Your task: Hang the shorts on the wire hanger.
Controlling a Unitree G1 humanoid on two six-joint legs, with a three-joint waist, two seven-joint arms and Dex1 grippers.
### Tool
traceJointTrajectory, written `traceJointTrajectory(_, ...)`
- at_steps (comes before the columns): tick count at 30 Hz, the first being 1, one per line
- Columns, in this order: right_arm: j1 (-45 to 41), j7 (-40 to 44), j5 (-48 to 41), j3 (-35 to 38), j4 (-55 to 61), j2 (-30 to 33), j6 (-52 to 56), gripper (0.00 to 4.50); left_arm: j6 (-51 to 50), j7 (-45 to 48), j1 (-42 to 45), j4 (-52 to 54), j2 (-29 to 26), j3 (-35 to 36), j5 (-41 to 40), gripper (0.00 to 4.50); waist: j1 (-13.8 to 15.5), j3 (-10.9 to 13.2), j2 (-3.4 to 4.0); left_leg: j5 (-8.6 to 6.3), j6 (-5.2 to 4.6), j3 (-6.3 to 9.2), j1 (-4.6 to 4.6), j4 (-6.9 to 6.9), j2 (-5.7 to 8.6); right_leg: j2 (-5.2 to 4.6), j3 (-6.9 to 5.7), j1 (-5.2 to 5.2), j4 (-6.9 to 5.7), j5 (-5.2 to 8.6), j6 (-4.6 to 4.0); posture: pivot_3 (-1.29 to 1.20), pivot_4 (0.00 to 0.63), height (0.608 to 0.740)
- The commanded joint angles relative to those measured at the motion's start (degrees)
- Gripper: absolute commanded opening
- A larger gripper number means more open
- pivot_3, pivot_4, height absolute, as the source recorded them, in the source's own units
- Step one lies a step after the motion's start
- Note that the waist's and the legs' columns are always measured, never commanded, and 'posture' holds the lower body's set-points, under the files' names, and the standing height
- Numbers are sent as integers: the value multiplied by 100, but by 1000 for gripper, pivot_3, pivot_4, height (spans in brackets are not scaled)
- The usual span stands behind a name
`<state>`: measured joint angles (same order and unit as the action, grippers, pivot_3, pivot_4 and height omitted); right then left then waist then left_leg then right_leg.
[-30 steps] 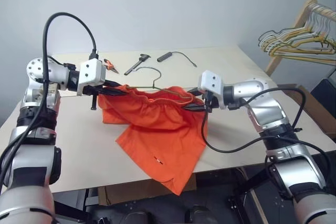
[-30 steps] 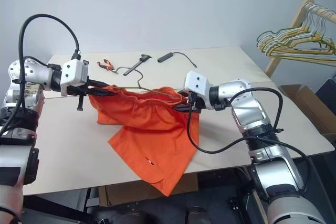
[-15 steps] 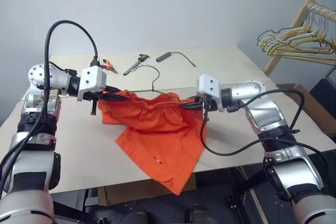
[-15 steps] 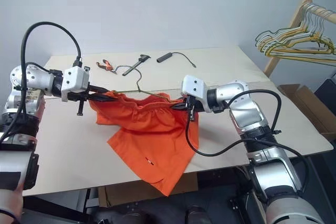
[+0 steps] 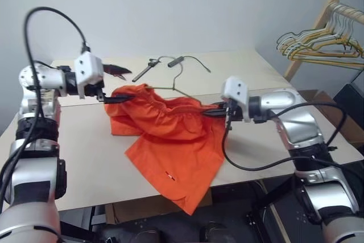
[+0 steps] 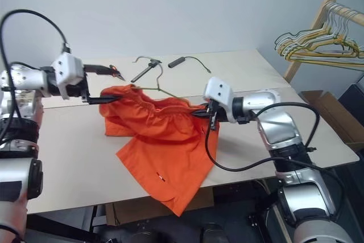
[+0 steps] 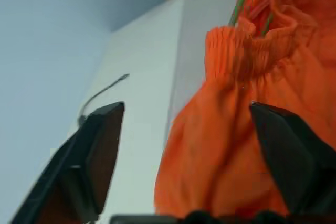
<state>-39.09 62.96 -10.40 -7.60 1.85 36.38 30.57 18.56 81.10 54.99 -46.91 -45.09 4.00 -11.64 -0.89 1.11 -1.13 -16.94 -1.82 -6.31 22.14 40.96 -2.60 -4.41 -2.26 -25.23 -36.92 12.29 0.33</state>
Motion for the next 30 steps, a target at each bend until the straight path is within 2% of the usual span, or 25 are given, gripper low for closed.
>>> traceJointTrajectory(1, 153, -386, -303, 665, 783, 326, 747, 71, -55, -259, 143, -129, -11, 369, -274, 4500, -1, 0, 0, 0, 0, 0, 0, 0, 0, 0, -1, 0, -1, 0, 0, -62, 0, 740)
traceJointTrajectory(4, 347, -703, -501, 1048, 1268, 588, 1523, 71, -317, -210, 66, 53, 244, 569, -624, 4500, -13, 0, 0, 0, 0, 1, 2, 2, -1, -2, -3, 0, -2, 0, 0, -93, 0, 740)
traceJointTrajectory(8, 320, -1395, -751, 1631, 1780, 763, 3246, 71, -665, -333, -131, 534, 756, 623, -923, 4500, -74, -1, -2, -1, -1, 0, -3, 6, 1, -5, -1, 6, -3, 0, 0, -135, 0, 740)
traceJointTrajectory(13, 170, -2226, -865, 2193, 2361, 575, 5036, 71, -752, -330, -335, 880, 1093, 559, -951, 4500, -310, -1, -2, -1, -1, 1, -2, 3, 0, -3, 1, 5, -2, 0, -1, -187, 0, 740)
traceJointTrajectory(16, 100, -2941, -633, 2449, 2721, 337, 6063, 71, -909, -193, -412, 1113, 1256, 524, -1094, 4500, -463, -1, -2, -1, -1, 3, -5, 1, 0, -2, 5, 5, -3, -1, -1, -204, 0, 740)
traceJointTrajectory(22, 384, -4717, -128, 3235, 2922, -490, 6193, 71, -1270, -104, -610, 1782, 1467, 698, -1616, 4500, -695, -2, -1, -2, -2, 33, -16, -6, 0, -2, 20, 8, -4, -1, 1, -234, 0, 740)
traceJointTrajectory(27, -217, -6287, 913, 3908, 2868, -1519, 6193, 71, -1674, -468, -755, 2351, 1925, 955, -2284, 4500, -827, -5, 5, -2, -2, 51, -16, -6, 8, -8, 32, 9, -9, -3, 7, -249, 0, 740)
traceJointTrajectory(30, -703, -6975, 1570, 4054, 2792, -2003, 6193, 71, -1861, -627, -989, 2828, 2175, 1007, -2569, 4500, -958, -6, 10, -2, -2, 55, -18, -7, 7, -7, 43, 8, -11, -5, 11, -249, 0, 740)
